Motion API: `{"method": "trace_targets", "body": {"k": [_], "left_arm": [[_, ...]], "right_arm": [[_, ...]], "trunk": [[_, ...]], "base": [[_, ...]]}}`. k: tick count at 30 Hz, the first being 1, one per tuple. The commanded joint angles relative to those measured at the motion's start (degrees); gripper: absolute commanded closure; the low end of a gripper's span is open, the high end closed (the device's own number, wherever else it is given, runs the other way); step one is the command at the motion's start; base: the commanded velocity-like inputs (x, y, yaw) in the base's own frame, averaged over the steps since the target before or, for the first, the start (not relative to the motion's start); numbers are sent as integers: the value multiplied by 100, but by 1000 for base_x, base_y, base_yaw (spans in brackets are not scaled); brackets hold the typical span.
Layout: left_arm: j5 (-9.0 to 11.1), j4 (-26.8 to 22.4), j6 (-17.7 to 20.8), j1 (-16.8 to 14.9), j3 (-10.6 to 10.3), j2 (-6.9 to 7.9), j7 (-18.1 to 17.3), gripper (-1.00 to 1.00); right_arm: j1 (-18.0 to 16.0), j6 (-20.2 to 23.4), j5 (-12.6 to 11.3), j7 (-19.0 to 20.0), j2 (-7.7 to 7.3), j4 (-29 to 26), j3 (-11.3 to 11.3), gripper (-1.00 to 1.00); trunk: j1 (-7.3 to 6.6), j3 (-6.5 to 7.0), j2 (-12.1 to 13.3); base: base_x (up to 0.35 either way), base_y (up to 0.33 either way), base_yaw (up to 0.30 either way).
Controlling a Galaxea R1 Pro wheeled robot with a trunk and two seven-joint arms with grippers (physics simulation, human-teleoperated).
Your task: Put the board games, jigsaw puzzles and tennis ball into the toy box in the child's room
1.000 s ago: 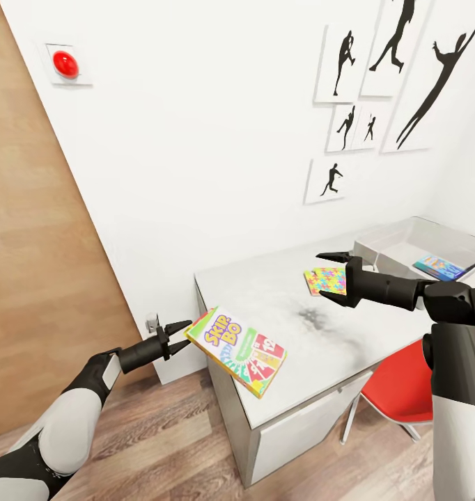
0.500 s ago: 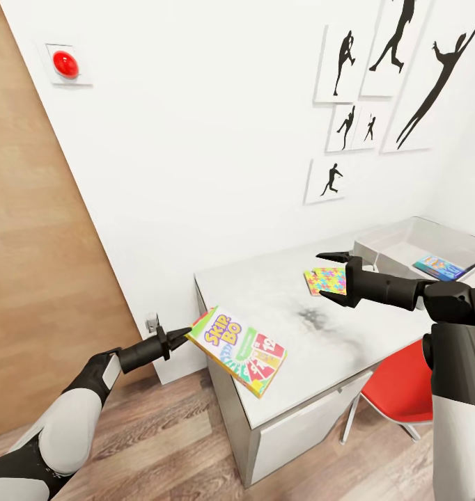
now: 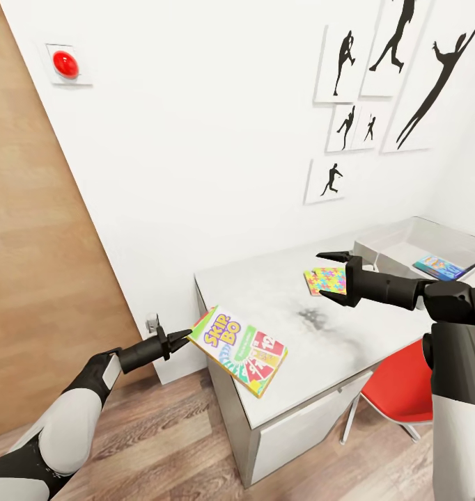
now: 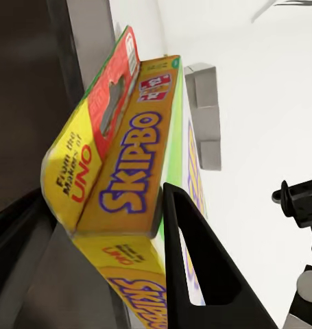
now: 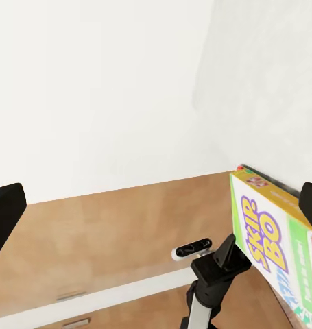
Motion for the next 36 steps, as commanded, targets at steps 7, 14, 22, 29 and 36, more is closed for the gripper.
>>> {"method": "trace_targets", "body": {"k": [7,14,22,29,36], "left_arm": [[-77,-3,25,-7,38,-5,-125,100],[-77,-10,18,-7,30,-4,-278,100],[-77,-10,21,-7,29,-4,-293,100],[-77,-10,16,-7,29,-4,-294,100],[-77,-10,17,-7,29,-4,-295,100]], "right_arm": [[-9,43,-44,-57,1,0,-9,-100],[-10,43,-44,-57,1,0,-9,-100],[-7,43,-44,-57,3,0,-9,-100],[-2,45,-44,-57,1,0,-9,-100],[15,80,-44,-50,6,0,131,-100]], "trunk": [[0,-5,-3],[-44,30,77],[-220,174,398],[-373,300,679],[-527,425,960]], "base": [[0,0,0],[0,0,0],[0,0,0],[0,0,0],[0,0,0]]}}
